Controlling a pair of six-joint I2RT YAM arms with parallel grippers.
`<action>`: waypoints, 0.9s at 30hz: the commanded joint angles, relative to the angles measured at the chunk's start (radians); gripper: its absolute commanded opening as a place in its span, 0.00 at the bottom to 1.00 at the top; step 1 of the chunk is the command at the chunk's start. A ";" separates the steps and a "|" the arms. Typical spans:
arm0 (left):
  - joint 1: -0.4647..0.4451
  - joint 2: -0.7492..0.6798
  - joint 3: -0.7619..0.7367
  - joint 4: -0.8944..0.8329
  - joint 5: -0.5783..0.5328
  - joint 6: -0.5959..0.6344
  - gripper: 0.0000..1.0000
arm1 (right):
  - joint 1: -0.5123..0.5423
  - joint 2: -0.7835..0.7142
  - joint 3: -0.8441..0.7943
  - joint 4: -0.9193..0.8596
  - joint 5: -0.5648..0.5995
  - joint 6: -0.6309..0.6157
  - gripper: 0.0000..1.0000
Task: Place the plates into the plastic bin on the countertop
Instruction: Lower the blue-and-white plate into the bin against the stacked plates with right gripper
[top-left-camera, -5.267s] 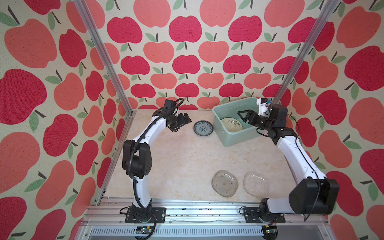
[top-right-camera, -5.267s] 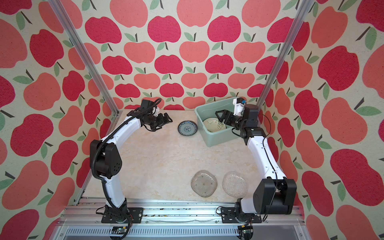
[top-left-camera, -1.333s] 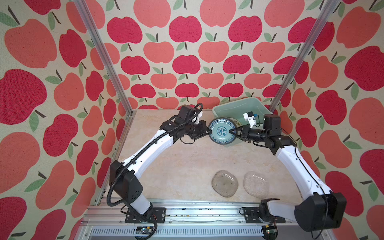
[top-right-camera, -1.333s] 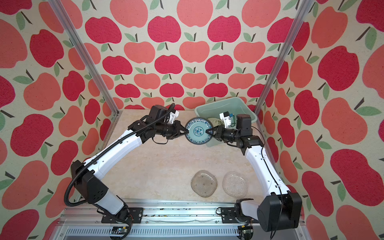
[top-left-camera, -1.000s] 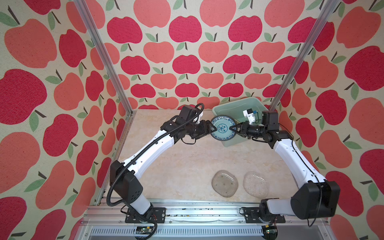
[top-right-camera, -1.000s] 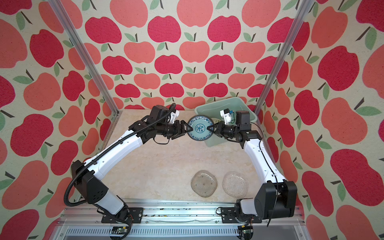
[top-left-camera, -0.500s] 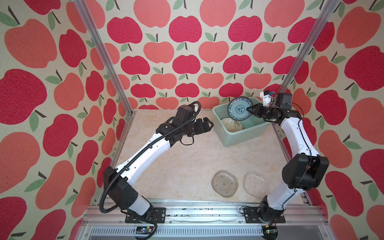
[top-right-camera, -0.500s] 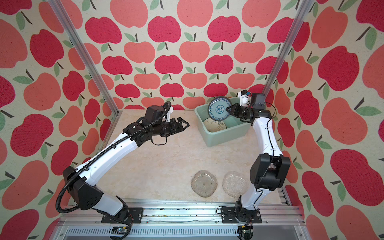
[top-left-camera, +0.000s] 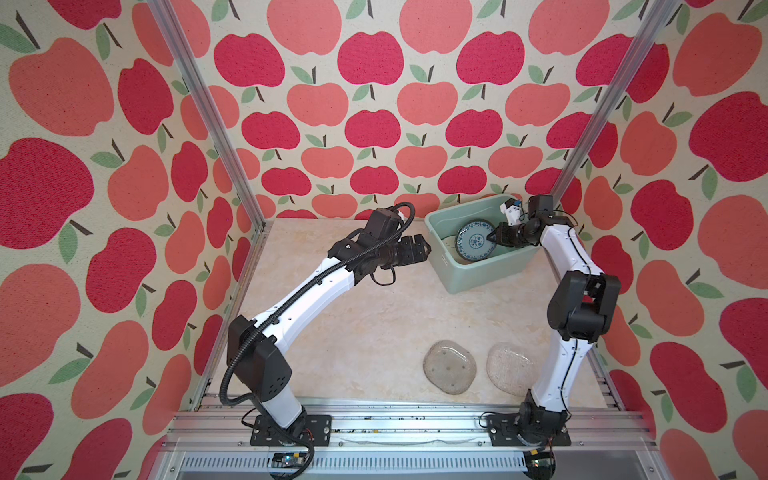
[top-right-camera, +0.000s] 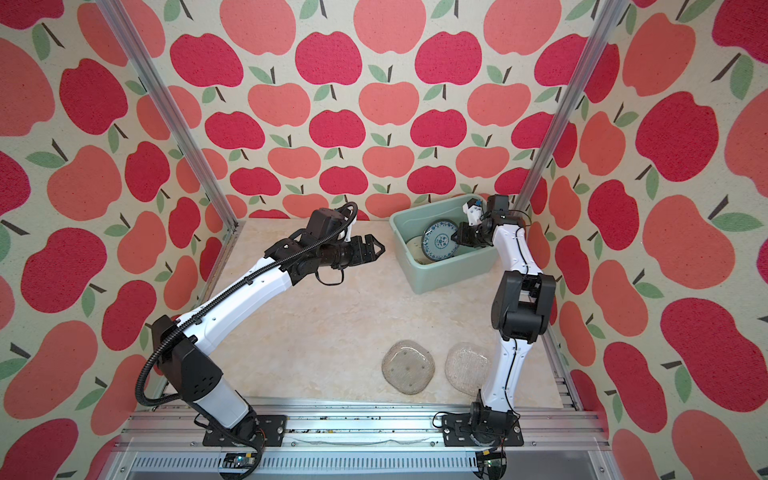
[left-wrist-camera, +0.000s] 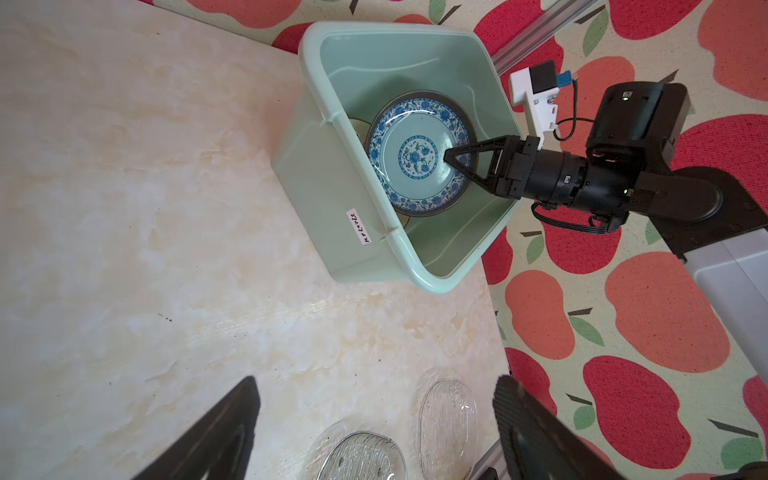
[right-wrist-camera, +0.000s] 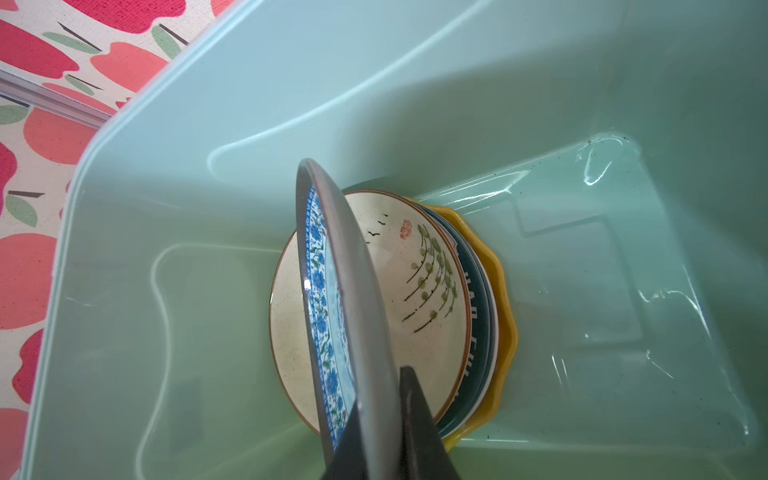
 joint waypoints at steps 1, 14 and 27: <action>-0.012 0.038 0.058 -0.043 -0.003 0.018 0.90 | 0.005 0.057 0.064 -0.061 -0.012 -0.066 0.00; -0.015 0.134 0.157 -0.103 0.006 0.010 0.90 | 0.015 0.200 0.184 -0.131 -0.065 -0.089 0.07; -0.011 0.186 0.196 -0.124 0.014 -0.003 0.90 | 0.037 0.283 0.261 -0.177 -0.002 -0.091 0.23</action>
